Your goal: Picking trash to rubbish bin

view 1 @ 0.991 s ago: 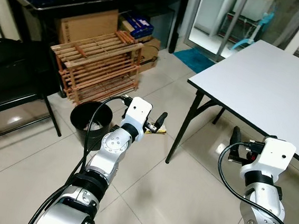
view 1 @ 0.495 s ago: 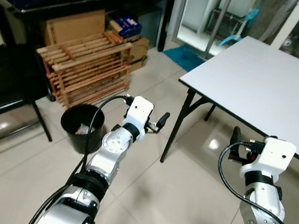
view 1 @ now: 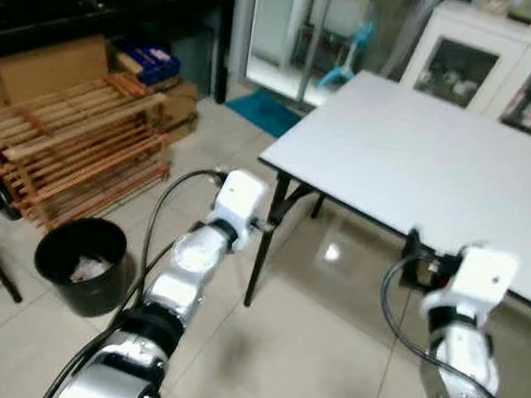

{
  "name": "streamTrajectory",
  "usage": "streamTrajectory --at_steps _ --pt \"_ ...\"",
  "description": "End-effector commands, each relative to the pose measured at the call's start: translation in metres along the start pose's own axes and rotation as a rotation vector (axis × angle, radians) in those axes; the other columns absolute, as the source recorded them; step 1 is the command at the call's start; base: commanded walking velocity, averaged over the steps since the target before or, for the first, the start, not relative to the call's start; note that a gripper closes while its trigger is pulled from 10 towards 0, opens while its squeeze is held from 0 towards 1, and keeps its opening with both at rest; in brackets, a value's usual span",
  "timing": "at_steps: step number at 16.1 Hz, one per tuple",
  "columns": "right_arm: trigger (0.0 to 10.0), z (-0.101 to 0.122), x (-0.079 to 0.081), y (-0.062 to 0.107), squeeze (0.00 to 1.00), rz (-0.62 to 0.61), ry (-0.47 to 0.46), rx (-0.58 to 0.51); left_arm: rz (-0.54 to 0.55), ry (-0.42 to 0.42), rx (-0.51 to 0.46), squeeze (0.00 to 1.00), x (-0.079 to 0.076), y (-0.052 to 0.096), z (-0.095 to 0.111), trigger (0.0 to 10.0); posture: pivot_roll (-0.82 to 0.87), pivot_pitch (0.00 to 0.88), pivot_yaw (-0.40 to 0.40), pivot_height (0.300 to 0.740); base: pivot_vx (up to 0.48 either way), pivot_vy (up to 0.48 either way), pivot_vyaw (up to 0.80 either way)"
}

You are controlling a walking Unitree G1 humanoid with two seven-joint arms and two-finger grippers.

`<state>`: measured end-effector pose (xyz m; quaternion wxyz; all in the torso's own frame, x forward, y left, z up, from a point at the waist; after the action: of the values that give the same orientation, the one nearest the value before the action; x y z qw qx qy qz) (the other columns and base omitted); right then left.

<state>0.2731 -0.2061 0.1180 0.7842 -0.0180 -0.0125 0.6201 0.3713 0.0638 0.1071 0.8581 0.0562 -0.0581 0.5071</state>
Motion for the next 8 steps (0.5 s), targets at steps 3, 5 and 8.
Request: streamTrajectory --at_steps 3,5,8 --pt "10.0 0.0046 -0.0086 -0.0015 0.00 -0.022 0.014 -0.018 -0.029 0.012 -0.009 0.00 -0.0133 -0.0052 0.0047 10.0 0.12 0.017 -0.039 0.740 0.177 -0.164 -0.47" --pt "10.0 0.0048 -0.0079 -0.0012 0.00 -0.019 0.011 -0.022 -0.028 0.011 -0.008 0.00 -0.0128 -0.0048 0.0044 10.0 0.12 0.018 -0.039 0.740 0.000 0.000 0.00" --pt "10.0 0.0053 -0.0067 -0.0007 0.00 -0.013 0.012 -0.024 -0.040 0.006 -0.008 0.00 -0.0140 -0.0046 0.0044 10.0 0.12 0.019 -0.039 0.740 0.000 -0.124 0.00"
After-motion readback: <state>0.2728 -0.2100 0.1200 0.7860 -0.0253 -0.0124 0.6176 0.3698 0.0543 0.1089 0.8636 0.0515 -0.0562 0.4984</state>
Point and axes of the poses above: a point about 5 cm out from each wrist's last joint towards the gripper, its own y axis pointing back from the gripper into the wrist, its own z axis along the axis of the wrist's last joint, x = y × z, the point moved 3 cm from there along -y, pointing out of the wrist towards the gripper, and after that the axes turned 1 degree about -y, right-handed, at the moved point
